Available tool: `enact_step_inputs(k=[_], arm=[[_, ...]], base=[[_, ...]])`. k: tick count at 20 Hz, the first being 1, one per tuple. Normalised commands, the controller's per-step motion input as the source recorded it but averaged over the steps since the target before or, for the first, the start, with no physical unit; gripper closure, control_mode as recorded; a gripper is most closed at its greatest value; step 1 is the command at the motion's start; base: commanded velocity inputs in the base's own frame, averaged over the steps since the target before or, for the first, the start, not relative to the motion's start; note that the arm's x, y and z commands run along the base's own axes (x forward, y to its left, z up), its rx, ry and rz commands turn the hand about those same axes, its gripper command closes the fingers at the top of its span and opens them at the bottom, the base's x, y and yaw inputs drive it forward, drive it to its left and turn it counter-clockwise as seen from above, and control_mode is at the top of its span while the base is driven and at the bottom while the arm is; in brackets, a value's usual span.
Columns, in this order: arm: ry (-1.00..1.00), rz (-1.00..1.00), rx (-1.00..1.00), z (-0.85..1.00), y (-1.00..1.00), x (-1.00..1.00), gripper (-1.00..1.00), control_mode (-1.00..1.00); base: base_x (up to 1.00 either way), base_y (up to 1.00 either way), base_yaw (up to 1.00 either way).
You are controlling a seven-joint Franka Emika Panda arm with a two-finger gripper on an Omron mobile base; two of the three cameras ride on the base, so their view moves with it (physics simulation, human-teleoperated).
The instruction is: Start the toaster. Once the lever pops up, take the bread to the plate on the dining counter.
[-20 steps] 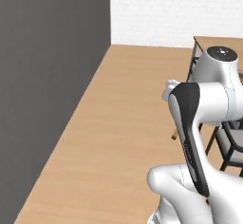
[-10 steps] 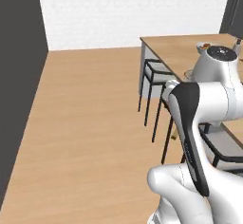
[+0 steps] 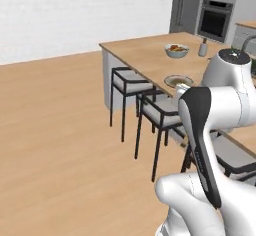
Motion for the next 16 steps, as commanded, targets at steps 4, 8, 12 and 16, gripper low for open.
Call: enact_step_inputs(k=[4,8,12,16], arm=[[0.0,0.0,0.0,0.0,0.0,0.0,1.0,1.0],[0.0,0.0,0.0,0.0,0.0,0.0,1.0,1.0],[0.0,0.0,0.0,0.0,0.0,0.0,1.0,1.0],[0.0,0.0,0.0,0.0,0.0,0.0,1.0,1.0]], base=[[0.53,0.62,-0.5],[0.53,0.74,-0.46],[0.57,0.79,-0.44],[0.57,0.79,-0.44]])
